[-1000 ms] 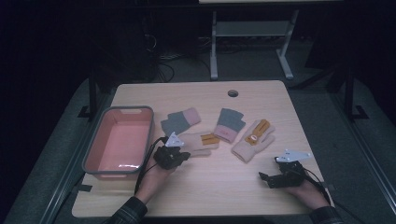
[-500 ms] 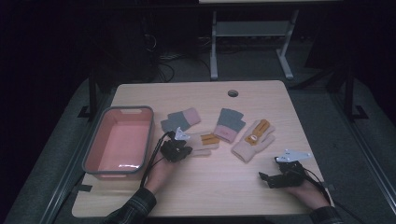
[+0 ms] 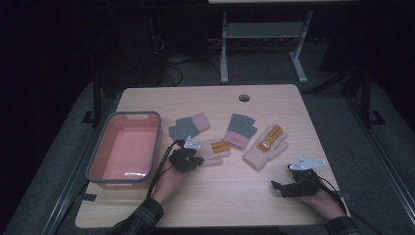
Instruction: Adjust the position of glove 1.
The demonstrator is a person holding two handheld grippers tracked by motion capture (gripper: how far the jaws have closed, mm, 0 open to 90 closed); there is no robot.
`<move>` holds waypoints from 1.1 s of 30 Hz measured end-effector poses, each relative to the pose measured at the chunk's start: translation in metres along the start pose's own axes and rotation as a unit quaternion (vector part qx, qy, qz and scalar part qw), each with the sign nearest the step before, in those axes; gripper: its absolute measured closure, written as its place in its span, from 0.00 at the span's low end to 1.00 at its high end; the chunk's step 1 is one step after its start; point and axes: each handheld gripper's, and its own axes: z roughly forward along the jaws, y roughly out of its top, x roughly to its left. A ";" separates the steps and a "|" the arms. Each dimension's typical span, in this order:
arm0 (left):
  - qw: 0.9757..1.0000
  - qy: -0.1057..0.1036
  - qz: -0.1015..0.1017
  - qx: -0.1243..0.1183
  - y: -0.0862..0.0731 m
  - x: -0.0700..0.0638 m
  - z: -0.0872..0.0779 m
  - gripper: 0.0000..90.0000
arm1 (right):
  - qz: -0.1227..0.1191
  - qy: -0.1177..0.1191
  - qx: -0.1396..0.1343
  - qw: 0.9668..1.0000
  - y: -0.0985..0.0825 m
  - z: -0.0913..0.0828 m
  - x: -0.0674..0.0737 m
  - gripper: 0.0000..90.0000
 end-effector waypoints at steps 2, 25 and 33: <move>1.000 -0.009 0.003 0.003 0.000 -0.002 0.000 1.00 | 0.000 0.000 0.000 1.000 0.000 0.000 0.000 0.11; 0.996 -0.081 0.031 -0.012 0.008 -0.036 -0.004 1.00 | -0.001 0.001 0.000 1.000 0.000 0.000 0.000 0.11; 0.998 -0.028 0.003 -0.053 0.009 -0.012 -0.028 1.00 | -0.001 0.001 0.000 1.000 0.000 0.000 0.000 0.11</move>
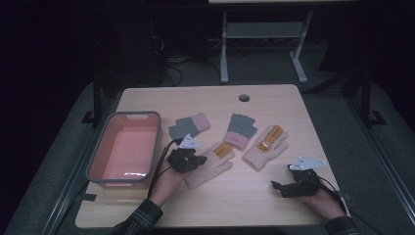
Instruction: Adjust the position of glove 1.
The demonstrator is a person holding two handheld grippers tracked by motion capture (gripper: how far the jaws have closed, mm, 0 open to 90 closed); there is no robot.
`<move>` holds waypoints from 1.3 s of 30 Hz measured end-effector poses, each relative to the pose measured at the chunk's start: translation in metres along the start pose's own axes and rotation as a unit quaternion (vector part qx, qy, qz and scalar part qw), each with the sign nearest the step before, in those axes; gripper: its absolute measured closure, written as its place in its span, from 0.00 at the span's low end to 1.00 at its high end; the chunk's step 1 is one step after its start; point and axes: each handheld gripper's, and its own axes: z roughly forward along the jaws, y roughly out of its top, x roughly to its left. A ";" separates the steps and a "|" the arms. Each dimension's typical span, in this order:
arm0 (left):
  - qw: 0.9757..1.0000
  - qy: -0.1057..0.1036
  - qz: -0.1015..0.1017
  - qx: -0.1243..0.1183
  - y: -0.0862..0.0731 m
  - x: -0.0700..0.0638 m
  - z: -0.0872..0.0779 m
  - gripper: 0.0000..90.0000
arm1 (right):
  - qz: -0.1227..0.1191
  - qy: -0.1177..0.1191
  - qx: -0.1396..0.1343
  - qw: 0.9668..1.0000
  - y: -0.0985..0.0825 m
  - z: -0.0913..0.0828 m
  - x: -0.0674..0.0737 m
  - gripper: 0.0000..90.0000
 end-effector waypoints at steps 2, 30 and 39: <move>0.999 0.028 -0.012 -0.010 0.001 0.007 -0.004 1.00 | 0.000 0.001 0.000 1.000 0.000 0.000 0.000 0.11; 0.998 0.031 -0.046 0.041 -0.017 0.008 0.001 0.99 | 0.000 0.003 -0.001 1.000 0.000 0.000 0.000 0.11; 0.997 -0.021 -0.045 0.053 -0.031 -0.004 -0.008 0.99 | 0.000 0.003 0.000 1.000 0.000 0.000 0.000 0.11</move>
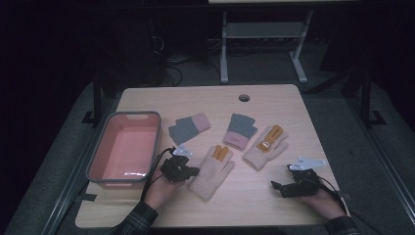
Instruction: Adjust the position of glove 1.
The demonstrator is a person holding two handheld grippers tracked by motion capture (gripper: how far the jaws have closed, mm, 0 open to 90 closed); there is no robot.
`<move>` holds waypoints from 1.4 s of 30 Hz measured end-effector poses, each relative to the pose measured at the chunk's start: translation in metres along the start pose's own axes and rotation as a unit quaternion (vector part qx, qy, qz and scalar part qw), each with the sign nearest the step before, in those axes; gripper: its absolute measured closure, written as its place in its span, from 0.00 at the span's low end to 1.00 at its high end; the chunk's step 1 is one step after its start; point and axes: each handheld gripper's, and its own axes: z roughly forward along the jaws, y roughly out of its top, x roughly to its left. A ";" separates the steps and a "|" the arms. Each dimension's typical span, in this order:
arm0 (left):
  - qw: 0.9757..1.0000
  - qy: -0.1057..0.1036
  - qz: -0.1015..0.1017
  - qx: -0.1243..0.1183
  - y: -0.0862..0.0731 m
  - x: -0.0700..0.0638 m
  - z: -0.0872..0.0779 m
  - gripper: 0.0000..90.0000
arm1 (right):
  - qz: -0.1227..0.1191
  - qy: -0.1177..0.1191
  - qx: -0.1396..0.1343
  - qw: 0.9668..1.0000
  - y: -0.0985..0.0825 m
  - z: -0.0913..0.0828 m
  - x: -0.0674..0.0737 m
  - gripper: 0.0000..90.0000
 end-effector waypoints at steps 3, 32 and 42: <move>1.000 -0.014 0.004 0.001 -0.003 -0.007 0.002 0.99 | 0.000 0.000 0.000 1.000 0.000 0.000 0.000 0.11; 0.991 -0.088 0.097 0.014 0.019 -0.061 0.039 0.99 | -0.002 0.000 0.000 1.000 0.000 0.000 0.000 0.11; 0.986 -0.104 0.129 0.019 0.028 -0.081 0.058 0.99 | -0.002 0.000 0.000 1.000 0.000 0.000 0.000 0.11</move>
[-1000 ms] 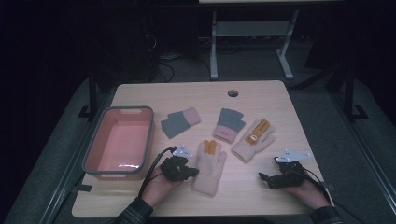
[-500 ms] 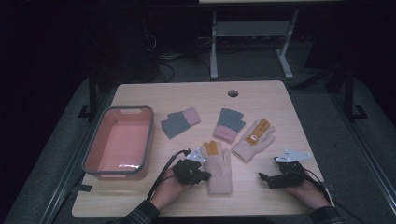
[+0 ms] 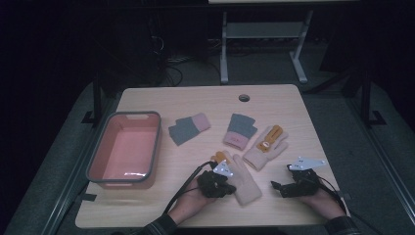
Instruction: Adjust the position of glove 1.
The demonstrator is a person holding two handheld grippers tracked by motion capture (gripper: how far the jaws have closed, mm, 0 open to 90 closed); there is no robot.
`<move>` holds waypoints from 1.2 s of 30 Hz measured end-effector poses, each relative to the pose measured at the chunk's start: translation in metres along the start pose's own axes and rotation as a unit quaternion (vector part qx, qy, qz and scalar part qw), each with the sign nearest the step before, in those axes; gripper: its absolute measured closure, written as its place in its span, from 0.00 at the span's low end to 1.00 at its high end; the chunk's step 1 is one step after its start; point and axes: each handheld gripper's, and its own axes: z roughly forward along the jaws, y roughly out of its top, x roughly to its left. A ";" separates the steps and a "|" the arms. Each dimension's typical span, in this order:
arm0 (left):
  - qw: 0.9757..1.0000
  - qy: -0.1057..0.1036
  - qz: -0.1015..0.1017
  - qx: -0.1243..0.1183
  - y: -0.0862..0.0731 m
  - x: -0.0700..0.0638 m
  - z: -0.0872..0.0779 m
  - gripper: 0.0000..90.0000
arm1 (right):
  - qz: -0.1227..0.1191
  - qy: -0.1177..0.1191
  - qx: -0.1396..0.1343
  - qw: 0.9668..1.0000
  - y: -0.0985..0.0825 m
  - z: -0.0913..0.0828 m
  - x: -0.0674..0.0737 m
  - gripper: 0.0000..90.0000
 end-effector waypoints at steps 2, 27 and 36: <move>1.000 -0.001 0.000 -0.005 0.003 -0.002 0.003 0.99 | 0.000 0.000 0.000 1.000 0.000 0.000 0.000 0.11; 0.998 0.055 -0.016 -0.036 -0.055 0.036 -0.056 0.27 | -0.002 0.002 0.000 1.000 0.001 0.000 0.000 0.11; 0.995 0.090 -0.024 -0.027 -0.071 0.052 -0.062 0.14 | -0.004 0.007 0.002 1.000 0.002 0.001 0.000 0.12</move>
